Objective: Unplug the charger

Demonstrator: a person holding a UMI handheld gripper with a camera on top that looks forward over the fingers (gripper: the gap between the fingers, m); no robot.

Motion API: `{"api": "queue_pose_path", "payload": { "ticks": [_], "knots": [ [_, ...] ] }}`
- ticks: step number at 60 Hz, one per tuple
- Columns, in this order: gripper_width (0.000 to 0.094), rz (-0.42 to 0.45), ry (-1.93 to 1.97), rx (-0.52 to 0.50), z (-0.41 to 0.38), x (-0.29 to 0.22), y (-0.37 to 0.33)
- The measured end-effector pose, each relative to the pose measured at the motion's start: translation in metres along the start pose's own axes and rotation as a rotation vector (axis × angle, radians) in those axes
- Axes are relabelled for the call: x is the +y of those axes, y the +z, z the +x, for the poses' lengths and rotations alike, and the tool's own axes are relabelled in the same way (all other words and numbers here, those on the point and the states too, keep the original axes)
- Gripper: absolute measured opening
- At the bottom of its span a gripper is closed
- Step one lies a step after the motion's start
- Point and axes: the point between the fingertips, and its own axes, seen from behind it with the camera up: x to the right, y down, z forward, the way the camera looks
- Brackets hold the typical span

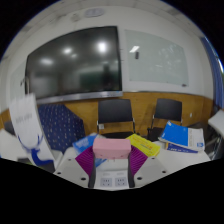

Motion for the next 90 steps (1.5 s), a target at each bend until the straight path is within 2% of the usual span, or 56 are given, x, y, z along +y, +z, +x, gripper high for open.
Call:
{"api": "queue_pose_path", "payload": {
  "ticks": [6, 11, 20, 31, 44, 45, 50, 52, 61, 75, 83, 90],
  "knots": [
    [0.045, -0.023, 0.056, 0.032, 0.04, -0.033, -0.018],
    [0.0448, -0.072, 0.051, 0.068, 0.091, -0.034, -0.029],
    [0.0466, -0.227, -0.008, 0.142, 0.182, 0.022, -0.026],
    [0.0479, -0.374, -0.029, 0.142, 0.23, 0.087, -0.006],
    [0.0597, -0.491, -0.027, 0.121, 0.237, 0.133, 0.016],
    [0.0632, -0.497, -0.024, 0.12, 0.237, 0.135, 0.016],
    [0.0872, -0.493, -0.018, 0.131, 0.238, 0.131, 0.012],
    [0.0827, -0.483, -0.021, 0.139, 0.24, 0.126, 0.008],
    [0.086, -0.444, -0.015, 0.13, 0.229, 0.087, -0.041],
    [0.086, -0.373, -0.005, 0.112, 0.192, 0.012, -0.199],
    [0.086, -0.369, 0.029, 0.128, 0.174, 0.0, -0.288],
    [0.0863, -0.356, 0.056, 0.146, 0.164, 0.003, -0.336]
  ]
}}
